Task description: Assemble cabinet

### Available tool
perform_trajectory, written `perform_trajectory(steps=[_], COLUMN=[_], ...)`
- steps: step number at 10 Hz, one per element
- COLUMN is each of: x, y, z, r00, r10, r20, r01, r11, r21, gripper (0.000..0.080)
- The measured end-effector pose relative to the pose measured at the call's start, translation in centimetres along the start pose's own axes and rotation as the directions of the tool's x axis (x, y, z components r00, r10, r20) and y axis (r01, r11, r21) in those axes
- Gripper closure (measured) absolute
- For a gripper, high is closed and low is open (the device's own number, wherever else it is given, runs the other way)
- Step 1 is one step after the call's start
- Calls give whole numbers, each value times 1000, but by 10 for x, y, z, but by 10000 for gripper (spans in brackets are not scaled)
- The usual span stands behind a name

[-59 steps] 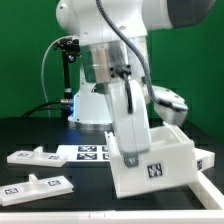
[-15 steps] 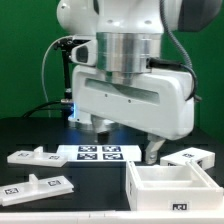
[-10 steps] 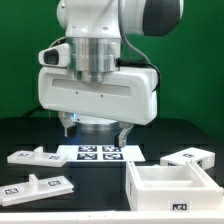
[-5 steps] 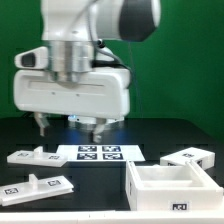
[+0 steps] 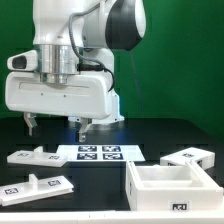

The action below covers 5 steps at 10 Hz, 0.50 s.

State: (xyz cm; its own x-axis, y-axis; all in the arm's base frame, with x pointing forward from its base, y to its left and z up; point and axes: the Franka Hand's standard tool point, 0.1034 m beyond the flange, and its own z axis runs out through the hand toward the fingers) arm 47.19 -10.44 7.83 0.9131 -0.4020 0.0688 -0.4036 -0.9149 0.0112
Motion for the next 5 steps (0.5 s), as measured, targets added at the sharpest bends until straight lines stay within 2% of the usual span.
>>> perform_trajectory(steps=[1, 3, 4, 5], x=[-5, -30, -39, -43], y=[15, 58, 69, 71], z=[3, 15, 20, 23], r00=[1000, 996, 993, 996], r10=[-15, -4, 14, 10], r20=[10, 87, 115, 84], r01=[15, 1, -18, -11], r11=[1000, 1000, 999, 1000], r21=[13, 31, 28, 6], gripper=[3, 3, 3, 3])
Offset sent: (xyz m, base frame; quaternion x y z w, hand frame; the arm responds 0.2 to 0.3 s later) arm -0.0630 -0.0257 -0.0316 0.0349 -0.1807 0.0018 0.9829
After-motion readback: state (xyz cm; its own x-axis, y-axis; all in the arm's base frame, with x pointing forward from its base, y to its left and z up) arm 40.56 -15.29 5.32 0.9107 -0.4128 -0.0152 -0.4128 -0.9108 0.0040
